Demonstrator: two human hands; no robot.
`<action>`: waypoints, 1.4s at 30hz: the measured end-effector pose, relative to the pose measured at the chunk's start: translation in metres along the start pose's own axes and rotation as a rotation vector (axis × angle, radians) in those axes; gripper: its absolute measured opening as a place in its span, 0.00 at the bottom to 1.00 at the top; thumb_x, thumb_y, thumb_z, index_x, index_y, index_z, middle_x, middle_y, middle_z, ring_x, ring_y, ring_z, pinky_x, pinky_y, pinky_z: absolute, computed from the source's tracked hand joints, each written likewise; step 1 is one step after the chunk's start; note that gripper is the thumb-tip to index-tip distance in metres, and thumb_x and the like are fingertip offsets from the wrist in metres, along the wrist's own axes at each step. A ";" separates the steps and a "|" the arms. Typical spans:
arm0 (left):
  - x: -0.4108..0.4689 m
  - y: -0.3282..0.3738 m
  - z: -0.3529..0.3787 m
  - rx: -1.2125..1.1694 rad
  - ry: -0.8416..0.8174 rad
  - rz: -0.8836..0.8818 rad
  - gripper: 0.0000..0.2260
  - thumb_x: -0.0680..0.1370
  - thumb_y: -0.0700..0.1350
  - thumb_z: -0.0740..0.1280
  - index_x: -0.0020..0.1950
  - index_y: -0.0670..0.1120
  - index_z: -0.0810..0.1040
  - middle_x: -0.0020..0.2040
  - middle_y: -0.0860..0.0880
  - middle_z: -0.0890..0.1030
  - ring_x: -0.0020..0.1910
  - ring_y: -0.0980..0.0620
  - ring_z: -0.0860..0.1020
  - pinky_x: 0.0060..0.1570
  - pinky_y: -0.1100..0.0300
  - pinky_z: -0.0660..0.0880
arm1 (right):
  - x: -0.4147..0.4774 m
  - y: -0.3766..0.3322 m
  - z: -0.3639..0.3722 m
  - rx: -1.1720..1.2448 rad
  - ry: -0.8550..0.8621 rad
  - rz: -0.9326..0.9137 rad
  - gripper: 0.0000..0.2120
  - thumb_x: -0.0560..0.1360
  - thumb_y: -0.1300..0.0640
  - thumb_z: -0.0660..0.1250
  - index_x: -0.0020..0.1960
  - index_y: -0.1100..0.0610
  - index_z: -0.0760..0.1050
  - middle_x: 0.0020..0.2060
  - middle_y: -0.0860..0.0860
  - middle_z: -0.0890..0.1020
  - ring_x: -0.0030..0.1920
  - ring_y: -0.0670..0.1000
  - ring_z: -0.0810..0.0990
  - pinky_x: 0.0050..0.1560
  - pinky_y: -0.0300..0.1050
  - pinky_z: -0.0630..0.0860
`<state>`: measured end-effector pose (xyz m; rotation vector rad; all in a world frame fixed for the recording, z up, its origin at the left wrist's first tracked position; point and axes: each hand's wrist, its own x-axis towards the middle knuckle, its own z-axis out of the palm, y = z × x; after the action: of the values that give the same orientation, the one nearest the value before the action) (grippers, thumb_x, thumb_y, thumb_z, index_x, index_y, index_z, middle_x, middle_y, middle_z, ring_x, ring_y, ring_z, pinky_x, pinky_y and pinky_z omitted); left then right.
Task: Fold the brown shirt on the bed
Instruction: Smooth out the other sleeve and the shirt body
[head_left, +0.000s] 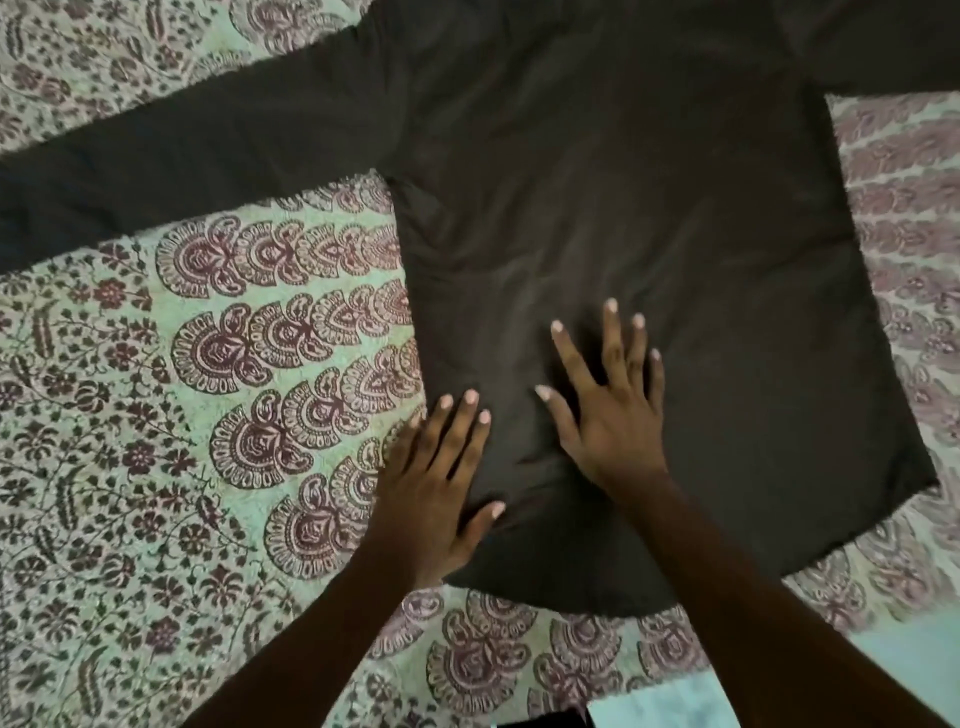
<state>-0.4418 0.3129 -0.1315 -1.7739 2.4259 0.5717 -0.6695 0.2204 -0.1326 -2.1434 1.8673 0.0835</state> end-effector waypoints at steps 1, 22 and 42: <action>-0.018 0.004 0.006 0.002 -0.012 0.022 0.38 0.81 0.65 0.58 0.85 0.46 0.50 0.85 0.46 0.46 0.84 0.44 0.46 0.80 0.40 0.53 | -0.005 0.006 0.003 -0.008 -0.009 0.022 0.32 0.82 0.33 0.53 0.83 0.36 0.47 0.84 0.51 0.40 0.84 0.59 0.39 0.81 0.66 0.47; -0.078 0.056 0.029 0.044 -0.023 0.029 0.39 0.78 0.67 0.60 0.84 0.51 0.56 0.85 0.47 0.52 0.84 0.41 0.52 0.78 0.35 0.55 | -0.170 0.084 0.021 0.079 0.074 0.481 0.33 0.79 0.27 0.46 0.82 0.33 0.45 0.85 0.46 0.45 0.84 0.58 0.44 0.79 0.69 0.51; 0.003 0.090 0.016 0.050 0.121 0.011 0.34 0.80 0.67 0.54 0.83 0.52 0.61 0.85 0.47 0.54 0.82 0.41 0.57 0.78 0.38 0.57 | -0.103 0.205 -0.041 0.088 0.164 0.496 0.39 0.79 0.27 0.47 0.84 0.44 0.49 0.84 0.58 0.45 0.83 0.63 0.41 0.81 0.67 0.44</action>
<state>-0.5289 0.3387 -0.1255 -1.8262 2.5058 0.4120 -0.8921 0.2858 -0.1065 -1.6291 2.4099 -0.0706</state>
